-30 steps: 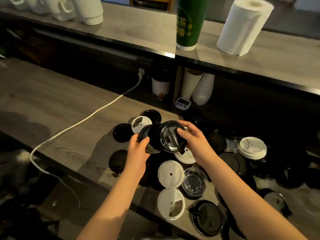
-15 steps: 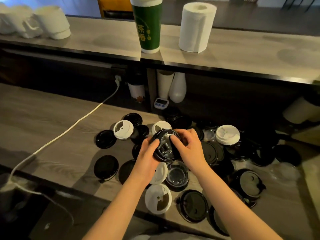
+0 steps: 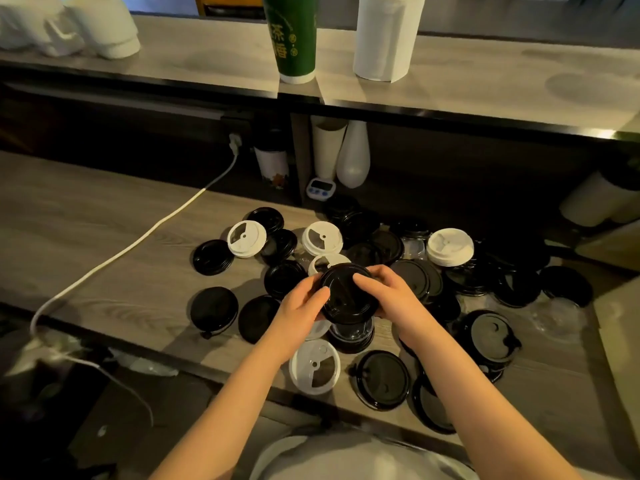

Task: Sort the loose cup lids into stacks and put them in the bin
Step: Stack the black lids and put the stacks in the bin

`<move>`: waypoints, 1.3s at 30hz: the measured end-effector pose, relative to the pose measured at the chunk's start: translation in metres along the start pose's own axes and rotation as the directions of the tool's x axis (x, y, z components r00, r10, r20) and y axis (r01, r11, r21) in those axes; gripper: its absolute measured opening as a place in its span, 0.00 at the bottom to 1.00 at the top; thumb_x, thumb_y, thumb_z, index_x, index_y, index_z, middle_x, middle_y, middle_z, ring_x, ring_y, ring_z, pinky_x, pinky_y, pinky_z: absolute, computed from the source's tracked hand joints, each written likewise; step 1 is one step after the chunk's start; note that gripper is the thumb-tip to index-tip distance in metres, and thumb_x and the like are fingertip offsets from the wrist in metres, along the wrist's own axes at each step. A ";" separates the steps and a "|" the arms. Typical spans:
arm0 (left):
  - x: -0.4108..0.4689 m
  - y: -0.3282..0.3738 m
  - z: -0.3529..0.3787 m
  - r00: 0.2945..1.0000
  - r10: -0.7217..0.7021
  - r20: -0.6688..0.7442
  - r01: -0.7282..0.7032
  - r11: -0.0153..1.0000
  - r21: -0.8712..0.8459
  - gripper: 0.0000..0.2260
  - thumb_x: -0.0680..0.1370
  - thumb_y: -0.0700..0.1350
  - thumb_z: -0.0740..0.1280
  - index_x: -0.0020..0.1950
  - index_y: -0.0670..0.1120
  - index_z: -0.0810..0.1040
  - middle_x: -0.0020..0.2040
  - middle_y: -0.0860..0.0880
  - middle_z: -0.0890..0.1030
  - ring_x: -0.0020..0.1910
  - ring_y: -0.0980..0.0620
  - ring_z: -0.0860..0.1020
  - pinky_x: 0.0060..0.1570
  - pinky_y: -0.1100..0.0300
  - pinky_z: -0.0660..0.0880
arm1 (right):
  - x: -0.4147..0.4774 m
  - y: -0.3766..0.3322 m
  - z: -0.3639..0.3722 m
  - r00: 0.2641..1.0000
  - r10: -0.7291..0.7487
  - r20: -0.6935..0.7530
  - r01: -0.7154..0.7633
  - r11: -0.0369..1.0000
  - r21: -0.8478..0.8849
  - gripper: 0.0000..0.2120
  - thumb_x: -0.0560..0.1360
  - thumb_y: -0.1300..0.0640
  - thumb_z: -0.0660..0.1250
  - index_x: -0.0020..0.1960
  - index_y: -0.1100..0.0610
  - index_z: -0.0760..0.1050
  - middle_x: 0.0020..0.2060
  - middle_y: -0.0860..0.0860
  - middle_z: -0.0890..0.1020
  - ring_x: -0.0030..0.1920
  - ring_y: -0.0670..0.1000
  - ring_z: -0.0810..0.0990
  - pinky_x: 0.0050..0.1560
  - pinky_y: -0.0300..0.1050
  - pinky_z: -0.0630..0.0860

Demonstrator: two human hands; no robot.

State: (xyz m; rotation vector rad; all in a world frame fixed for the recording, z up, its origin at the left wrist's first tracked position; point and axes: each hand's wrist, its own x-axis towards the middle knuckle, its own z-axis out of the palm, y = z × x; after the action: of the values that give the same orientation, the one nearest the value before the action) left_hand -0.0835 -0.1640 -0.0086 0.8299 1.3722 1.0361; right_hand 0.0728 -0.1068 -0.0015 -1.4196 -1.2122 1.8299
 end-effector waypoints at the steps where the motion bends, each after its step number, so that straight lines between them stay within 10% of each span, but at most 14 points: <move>1: -0.002 -0.002 -0.003 1.000 -0.020 0.013 0.019 1.000 0.020 0.11 0.81 0.43 0.59 0.61 0.54 0.72 0.55 0.54 0.78 0.55 0.59 0.77 0.54 0.61 0.76 | -0.001 0.003 0.001 1.000 0.010 0.006 -0.010 1.000 -0.001 0.12 0.75 0.53 0.67 0.55 0.57 0.73 0.48 0.52 0.82 0.48 0.50 0.81 0.48 0.45 0.77; 10: 0.023 -0.003 -0.031 0.985 -0.011 -0.170 0.056 0.964 0.262 0.16 0.79 0.47 0.62 0.66 0.46 0.71 0.56 0.51 0.77 0.51 0.55 0.76 0.50 0.62 0.71 | 0.003 -0.001 0.010 0.988 -0.039 -0.149 0.047 0.998 0.045 0.10 0.74 0.53 0.70 0.51 0.56 0.73 0.47 0.53 0.81 0.47 0.51 0.81 0.44 0.42 0.75; 18: 0.132 0.009 -0.083 0.968 0.051 -0.245 0.197 0.453 0.869 0.31 0.76 0.50 0.67 0.75 0.44 0.58 0.74 0.42 0.61 0.73 0.40 0.58 0.69 0.48 0.61 | 0.010 -0.021 -0.002 0.958 -0.058 -0.281 0.099 0.986 0.135 0.10 0.73 0.53 0.70 0.52 0.55 0.73 0.45 0.51 0.82 0.45 0.49 0.82 0.45 0.44 0.79; 27: 0.178 0.001 -0.101 0.977 -0.165 -0.134 0.173 0.250 0.953 0.39 0.70 0.54 0.73 0.75 0.47 0.58 0.73 0.41 0.62 0.72 0.39 0.60 0.69 0.47 0.62 | 0.033 -0.034 -0.006 0.951 -0.016 -0.309 0.084 0.974 0.210 0.10 0.73 0.54 0.70 0.52 0.55 0.74 0.46 0.50 0.82 0.47 0.49 0.82 0.50 0.48 0.78; 33: 0.174 0.000 -0.105 0.982 -0.119 -0.146 0.172 0.250 0.953 0.41 0.68 0.57 0.73 0.75 0.48 0.57 0.71 0.43 0.63 0.71 0.40 0.59 0.68 0.50 0.61 | 0.048 -0.037 0.002 0.962 -0.004 -0.273 0.074 0.967 0.244 0.10 0.74 0.55 0.69 0.53 0.56 0.74 0.45 0.50 0.82 0.45 0.47 0.82 0.47 0.45 0.79; 39: 0.138 0.033 -0.083 0.985 0.099 -0.143 0.079 0.479 0.874 0.39 0.68 0.54 0.75 0.73 0.48 0.60 0.72 0.44 0.60 0.72 0.43 0.56 0.69 0.50 0.60 | 0.053 -0.032 0.004 0.964 0.030 -0.265 0.051 0.955 0.294 0.08 0.74 0.56 0.69 0.50 0.55 0.73 0.47 0.52 0.82 0.47 0.50 0.82 0.46 0.45 0.79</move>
State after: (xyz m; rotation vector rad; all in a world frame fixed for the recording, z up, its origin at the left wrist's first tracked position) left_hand -0.1796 -0.0335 -0.0326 1.5256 2.1022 0.3083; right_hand 0.0485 -0.0492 0.0018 -1.4249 -0.7705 1.6643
